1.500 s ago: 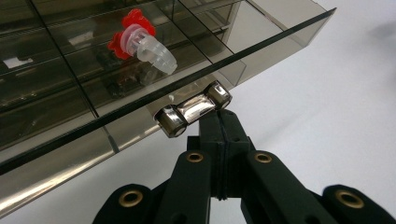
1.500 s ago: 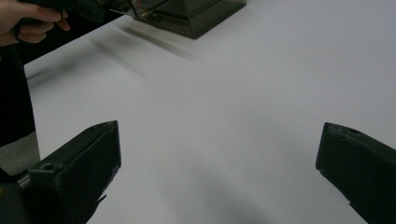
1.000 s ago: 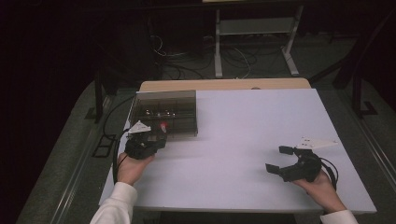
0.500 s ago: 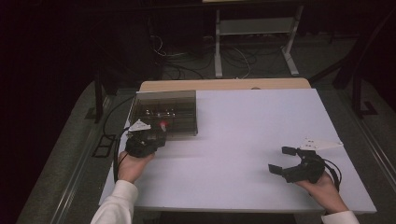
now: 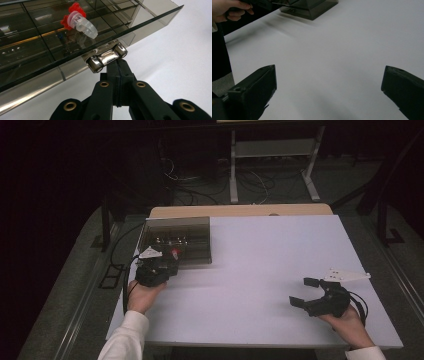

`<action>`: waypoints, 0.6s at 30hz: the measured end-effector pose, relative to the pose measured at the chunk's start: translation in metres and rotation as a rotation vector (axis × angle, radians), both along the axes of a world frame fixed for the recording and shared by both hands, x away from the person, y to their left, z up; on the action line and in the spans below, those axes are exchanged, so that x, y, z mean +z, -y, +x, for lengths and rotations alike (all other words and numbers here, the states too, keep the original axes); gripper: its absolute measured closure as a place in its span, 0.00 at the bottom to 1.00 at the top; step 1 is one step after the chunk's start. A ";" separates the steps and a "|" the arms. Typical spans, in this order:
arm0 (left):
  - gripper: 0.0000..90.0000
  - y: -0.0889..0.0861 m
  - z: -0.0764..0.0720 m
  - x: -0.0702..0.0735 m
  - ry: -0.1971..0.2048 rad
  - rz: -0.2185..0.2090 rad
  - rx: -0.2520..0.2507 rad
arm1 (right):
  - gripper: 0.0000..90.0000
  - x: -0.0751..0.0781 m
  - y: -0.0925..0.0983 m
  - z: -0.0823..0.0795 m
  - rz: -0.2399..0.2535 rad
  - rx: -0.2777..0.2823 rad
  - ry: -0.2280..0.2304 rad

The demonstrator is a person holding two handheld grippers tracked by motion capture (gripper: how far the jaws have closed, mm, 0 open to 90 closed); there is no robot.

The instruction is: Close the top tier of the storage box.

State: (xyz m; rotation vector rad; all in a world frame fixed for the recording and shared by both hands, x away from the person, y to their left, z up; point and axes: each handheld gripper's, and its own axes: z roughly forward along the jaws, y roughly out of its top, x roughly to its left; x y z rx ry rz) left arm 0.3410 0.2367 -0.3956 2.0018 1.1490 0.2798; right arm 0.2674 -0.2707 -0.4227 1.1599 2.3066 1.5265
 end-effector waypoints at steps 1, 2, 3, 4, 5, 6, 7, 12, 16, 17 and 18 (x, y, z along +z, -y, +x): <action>0.99 0.000 0.001 0.000 0.000 -0.001 0.000 | 0.00 0.000 0.000 0.000 -0.001 0.000 0.000; 0.99 0.001 0.001 0.001 0.001 -0.001 -0.001 | 0.00 0.000 0.000 0.000 0.000 0.000 -0.001; 0.99 0.001 0.002 0.002 0.002 0.002 -0.002 | 0.00 0.000 0.000 0.000 -0.001 0.000 0.000; 0.99 0.002 0.003 0.003 0.002 0.002 -0.003 | 0.00 0.000 0.000 0.000 -0.001 0.000 0.000; 0.99 0.003 0.004 0.003 0.002 0.001 -0.003 | 0.00 0.000 0.000 0.000 0.000 0.000 0.000; 0.99 0.003 0.005 0.004 0.000 0.004 -0.004 | 0.00 0.000 0.000 0.000 0.000 0.000 0.000; 0.99 0.004 0.006 0.004 0.000 0.003 -0.003 | 0.00 0.000 0.000 0.000 0.000 0.001 0.001; 0.99 0.004 0.009 0.004 -0.003 0.005 0.002 | 0.00 -0.001 0.002 0.000 0.001 -0.001 -0.004; 0.99 0.003 0.012 0.003 -0.007 0.003 0.003 | 0.00 -0.001 0.002 0.000 0.001 -0.001 -0.005; 0.99 0.003 0.012 0.003 -0.009 0.003 0.004 | 0.00 -0.001 0.002 0.000 0.001 -0.001 -0.006; 0.99 0.003 0.013 0.003 -0.009 -0.002 0.008 | 0.00 -0.001 0.002 0.000 0.001 0.001 -0.005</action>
